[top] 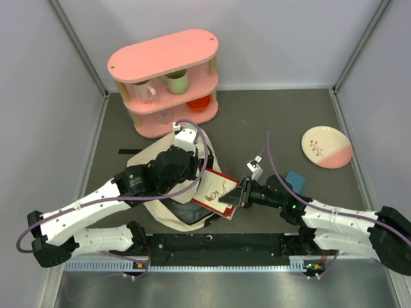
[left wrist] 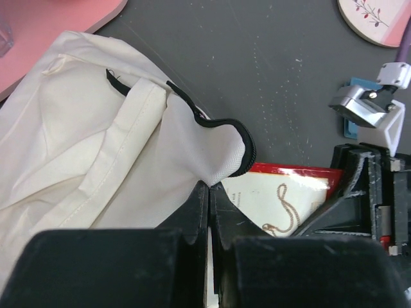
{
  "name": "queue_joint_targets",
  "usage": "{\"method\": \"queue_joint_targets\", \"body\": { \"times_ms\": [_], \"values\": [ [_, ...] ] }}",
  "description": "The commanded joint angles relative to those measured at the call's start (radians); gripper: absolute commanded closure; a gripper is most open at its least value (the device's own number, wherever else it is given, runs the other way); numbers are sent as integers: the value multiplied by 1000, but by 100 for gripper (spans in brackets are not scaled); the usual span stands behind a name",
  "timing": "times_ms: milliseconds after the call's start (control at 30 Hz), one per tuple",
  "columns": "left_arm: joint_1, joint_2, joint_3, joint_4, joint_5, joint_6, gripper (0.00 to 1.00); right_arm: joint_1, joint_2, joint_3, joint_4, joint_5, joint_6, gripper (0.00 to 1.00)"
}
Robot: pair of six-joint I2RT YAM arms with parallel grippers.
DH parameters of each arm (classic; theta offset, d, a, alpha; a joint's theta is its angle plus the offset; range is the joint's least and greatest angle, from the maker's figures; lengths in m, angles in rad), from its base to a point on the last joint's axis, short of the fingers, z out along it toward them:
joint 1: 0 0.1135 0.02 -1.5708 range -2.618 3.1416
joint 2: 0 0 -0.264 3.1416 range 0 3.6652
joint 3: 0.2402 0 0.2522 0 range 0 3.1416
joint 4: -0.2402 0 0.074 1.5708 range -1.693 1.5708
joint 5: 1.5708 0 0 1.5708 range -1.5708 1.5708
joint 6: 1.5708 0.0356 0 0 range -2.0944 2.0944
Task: Pack the student bag
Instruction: Place the book in the student bag.
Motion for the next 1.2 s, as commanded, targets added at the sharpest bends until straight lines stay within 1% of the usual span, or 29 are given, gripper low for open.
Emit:
{"method": "queue_joint_targets", "body": {
  "times_ms": [0, 33, 133, 167, 267, 300, 367, 400, 467, 500, 567, 633, 667, 700, 733, 767, 800, 833, 867, 900, 933, 967, 1067, 1167],
  "values": [
    [1, -52, 14, 146, 27, -5, 100, 46, 89, 58, 318, 92, 47, 100],
    [1, -50, 19, 146, 33, -3, 100, 49, 117, 64, 389, 95, 54, 100],
    [2, -53, 33, 125, 45, -5, 100, 65, 226, 120, 432, 133, 64, 100],
    [1, -58, 34, 125, 48, -6, 100, 74, 285, 134, 475, 149, 69, 100],
    [1, -73, 31, 127, 51, -2, 100, 89, 375, 156, 598, 248, 119, 100],
    [1, -75, 33, 125, 51, -3, 100, 101, 428, 183, 603, 291, 124, 100],
    [1, -82, 33, 122, 51, -3, 100, 114, 490, 229, 580, 310, 133, 100],
    [2, -84, 30, 120, 48, -5, 100, 132, 549, 278, 563, 369, 130, 100],
    [1, -91, 16, 120, 39, 0, 100, 161, 594, 312, 523, 444, 162, 100],
    [2, -94, 10, 119, 27, 0, 100, 192, 644, 335, 527, 522, 157, 100],
    [7, -110, -9, 110, 24, -9, 100, 220, 688, 366, 520, 589, 164, 100],
    [10, -134, -27, 129, 33, -12, 100, 264, 749, 433, 497, 666, 129, 99],
    [11, -140, -41, 134, 36, -16, 100, 270, 767, 459, 460, 679, 126, 93],
    [13, -147, -46, 136, 39, -16, 100, 270, 786, 500, 439, 678, 129, 90],
    [14, -153, -47, 134, 42, -19, 100, 272, 822, 508, 434, 678, 141, 87],
    [16, -156, -47, 130, 44, -19, 100, 270, 838, 498, 457, 678, 164, 77],
    [18, -160, -49, 125, 44, -19, 100, 267, 852, 487, 484, 655, 172, 73],
    [16, -163, -49, 119, 42, -19, 100, 257, 857, 475, 547, 638, 175, 69],
    [18, -167, -47, 110, 42, -20, 100, 254, 847, 452, 552, 623, 155, 55],
    [18, -176, -47, 107, 41, -19, 100, 252, 835, 444, 525, 620, 155, 51],
    [18, -180, -50, 107, 39, -19, 100, 252, 823, 440, 493, 614, 153, 48],
    [18, -185, -56, 107, 36, -19, 100, 241, 806, 427, 469, 568, 122, 48],
    [19, -200, -69, 108, 31, -20, 100, 237, 771, 384, 443, 525, 112, 46],
    [24, -208, -72, 111, 31, -22, 100, 234, 751, 338, 455, 499, 139, 46]
  ]
}}
